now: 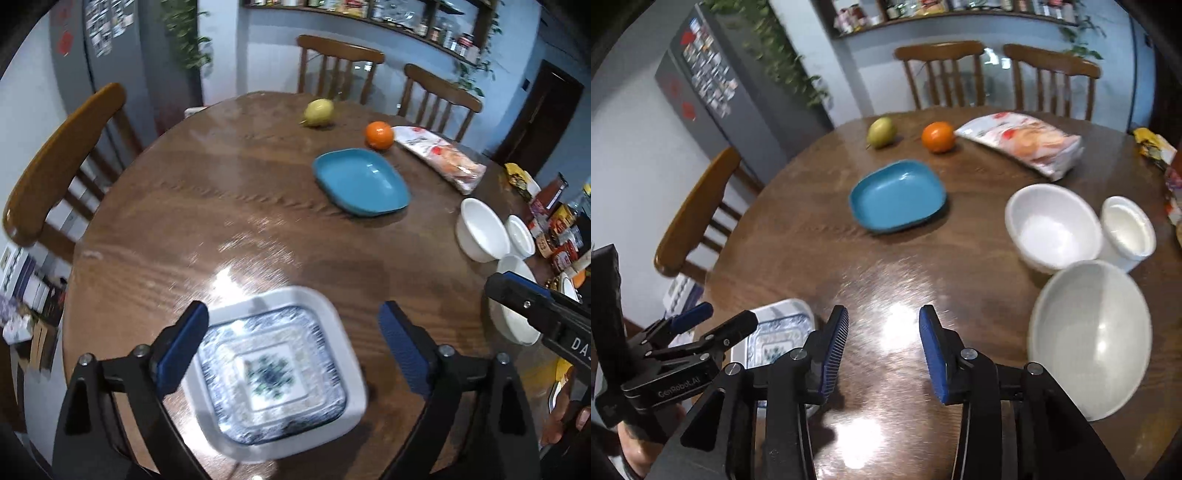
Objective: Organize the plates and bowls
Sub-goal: 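Lower the plate onto the table and open the right gripper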
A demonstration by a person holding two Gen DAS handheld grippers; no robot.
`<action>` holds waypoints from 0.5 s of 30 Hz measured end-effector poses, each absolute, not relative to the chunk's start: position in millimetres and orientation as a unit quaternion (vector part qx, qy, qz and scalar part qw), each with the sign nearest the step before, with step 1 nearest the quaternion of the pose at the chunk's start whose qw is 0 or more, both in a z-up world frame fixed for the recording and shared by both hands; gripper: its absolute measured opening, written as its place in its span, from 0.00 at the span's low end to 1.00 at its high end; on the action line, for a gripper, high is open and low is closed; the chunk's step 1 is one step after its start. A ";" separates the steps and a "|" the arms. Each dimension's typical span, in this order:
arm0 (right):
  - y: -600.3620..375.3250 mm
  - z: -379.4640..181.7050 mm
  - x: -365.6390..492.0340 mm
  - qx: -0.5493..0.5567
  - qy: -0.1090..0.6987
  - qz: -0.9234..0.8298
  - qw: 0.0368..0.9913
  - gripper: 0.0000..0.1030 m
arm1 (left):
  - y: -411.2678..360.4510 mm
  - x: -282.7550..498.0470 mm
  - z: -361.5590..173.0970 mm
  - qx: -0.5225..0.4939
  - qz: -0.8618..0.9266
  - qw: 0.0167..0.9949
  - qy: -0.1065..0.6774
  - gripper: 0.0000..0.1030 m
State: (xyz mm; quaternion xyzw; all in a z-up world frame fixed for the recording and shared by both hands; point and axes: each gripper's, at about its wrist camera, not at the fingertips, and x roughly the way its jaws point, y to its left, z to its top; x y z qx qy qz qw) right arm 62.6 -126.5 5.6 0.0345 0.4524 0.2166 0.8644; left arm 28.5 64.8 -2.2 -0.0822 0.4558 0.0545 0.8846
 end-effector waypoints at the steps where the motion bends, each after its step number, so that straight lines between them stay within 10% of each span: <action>1: -131.1 8.4 62.9 0.037 0.450 0.213 0.866 0.40 | 59.6 32.7 -0.9 -0.079 0.050 0.886 0.455 0.93; 15: -161.9 39.1 72.0 0.049 0.423 0.182 0.886 0.63 | 26.4 66.2 21.6 -0.058 0.006 0.895 0.443 0.99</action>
